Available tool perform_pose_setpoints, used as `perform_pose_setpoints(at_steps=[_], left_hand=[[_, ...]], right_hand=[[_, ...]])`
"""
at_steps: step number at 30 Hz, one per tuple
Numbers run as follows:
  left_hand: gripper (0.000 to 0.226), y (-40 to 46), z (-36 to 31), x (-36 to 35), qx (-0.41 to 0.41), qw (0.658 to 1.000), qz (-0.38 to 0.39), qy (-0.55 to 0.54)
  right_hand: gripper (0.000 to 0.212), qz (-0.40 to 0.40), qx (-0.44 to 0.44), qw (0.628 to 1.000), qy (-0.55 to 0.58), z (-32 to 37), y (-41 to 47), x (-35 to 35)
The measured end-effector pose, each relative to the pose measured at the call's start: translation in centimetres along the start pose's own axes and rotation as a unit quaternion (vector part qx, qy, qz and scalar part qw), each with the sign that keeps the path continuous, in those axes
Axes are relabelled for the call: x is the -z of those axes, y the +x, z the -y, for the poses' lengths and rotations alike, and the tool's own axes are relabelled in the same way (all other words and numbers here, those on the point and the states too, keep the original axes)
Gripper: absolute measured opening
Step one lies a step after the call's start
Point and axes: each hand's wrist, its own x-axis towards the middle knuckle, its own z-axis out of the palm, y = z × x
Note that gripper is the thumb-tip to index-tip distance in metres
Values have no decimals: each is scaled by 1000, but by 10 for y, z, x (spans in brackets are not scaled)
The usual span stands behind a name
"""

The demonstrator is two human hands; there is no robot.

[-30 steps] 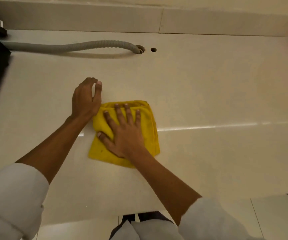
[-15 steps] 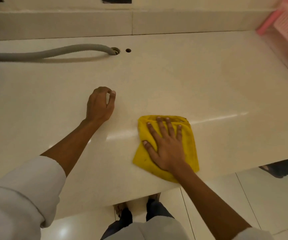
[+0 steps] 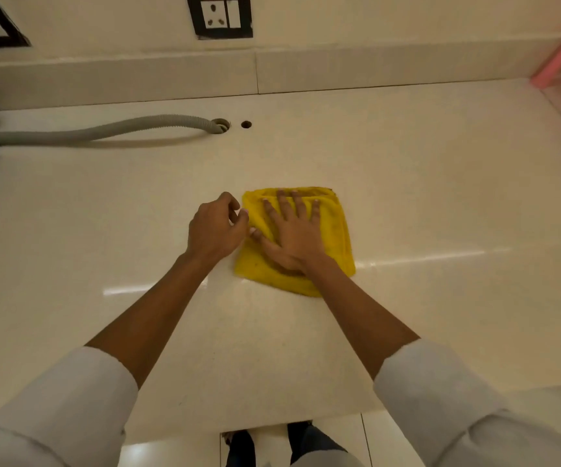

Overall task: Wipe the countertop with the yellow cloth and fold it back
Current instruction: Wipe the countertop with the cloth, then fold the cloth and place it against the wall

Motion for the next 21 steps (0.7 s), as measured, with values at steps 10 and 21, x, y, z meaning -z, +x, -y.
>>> perform_pose_setpoints(at_steps=[10, 21], left_hand=[[59, 24, -33, -13, 183, 974, 117, 56], [17, 34, -37, -18, 203, 975, 69, -58]], right_hand=[[75, -79, -27, 996, 32, -102, -29, 62], [35, -99, -46, 985, 134, -99, -13, 44]])
